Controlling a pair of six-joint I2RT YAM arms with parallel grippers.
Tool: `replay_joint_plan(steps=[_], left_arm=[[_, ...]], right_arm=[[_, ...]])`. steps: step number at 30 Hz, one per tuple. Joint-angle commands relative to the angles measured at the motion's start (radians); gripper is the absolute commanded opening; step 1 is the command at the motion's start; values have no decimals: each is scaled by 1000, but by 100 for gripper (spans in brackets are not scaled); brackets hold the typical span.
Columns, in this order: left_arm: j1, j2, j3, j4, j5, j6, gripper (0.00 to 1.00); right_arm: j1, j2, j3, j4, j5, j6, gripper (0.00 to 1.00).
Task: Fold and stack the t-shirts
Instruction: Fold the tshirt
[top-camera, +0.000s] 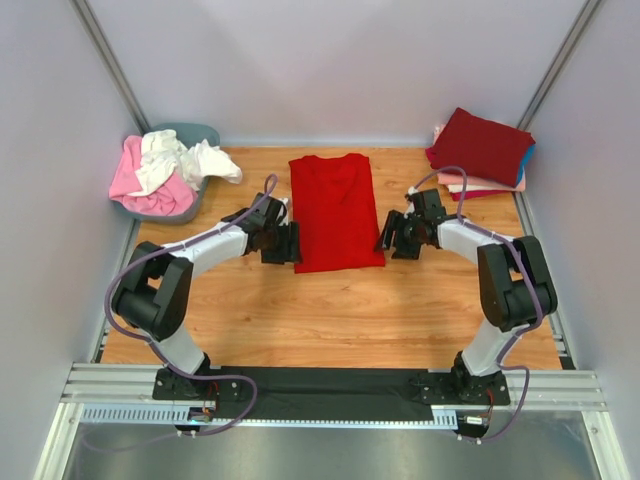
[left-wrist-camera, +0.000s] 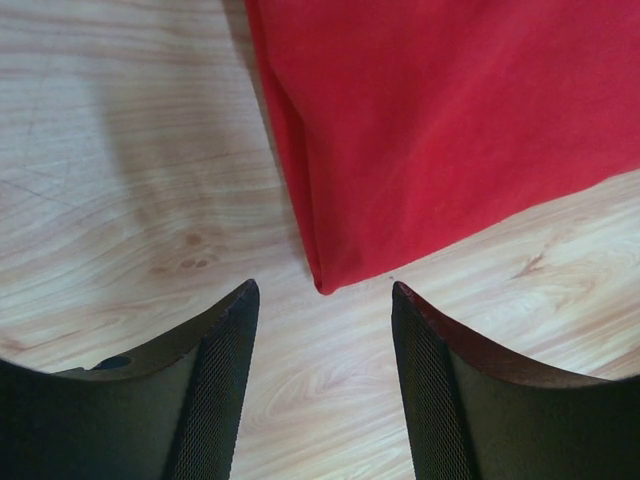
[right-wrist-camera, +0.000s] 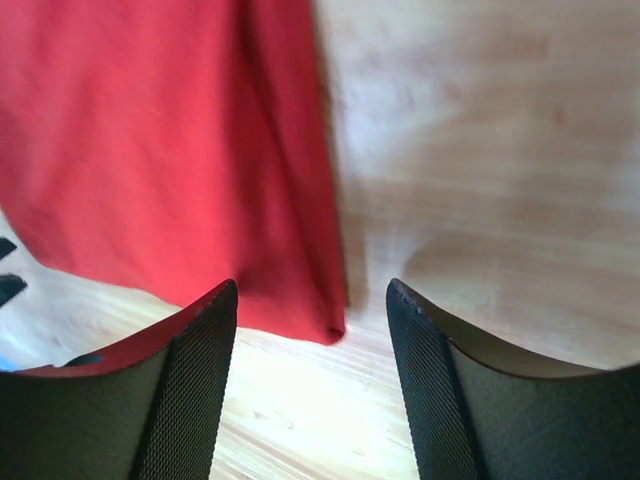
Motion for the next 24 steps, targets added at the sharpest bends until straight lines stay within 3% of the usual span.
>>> replay_joint_plan(steps=[1, 6, 10, 13, 18, 21, 24], left_arm=[[-2, 6, -24, 81, 35, -16, 63], [-2, -11, -59, 86, 12, -11, 63], [-2, -13, -78, 95, 3, -11, 62], [-2, -10, -92, 104, 5, -16, 61], [-2, -10, -115, 140, 3, -22, 61], [-2, 4, -115, 150, 5, -27, 60], [-2, 19, -118, 158, -3, -27, 60]], right_arm=[[-14, -8, -58, 169, -94, 63, 62], [-14, 26, -133, 247, -140, 103, 59], [-12, 43, -170, 264, -142, 122, 36], [-14, 30, -205, 270, -140, 134, 32], [-14, -11, -254, 273, -120, 141, 37], [-14, -14, -268, 272, -122, 141, 49], [-14, -20, -279, 272, -119, 140, 52]])
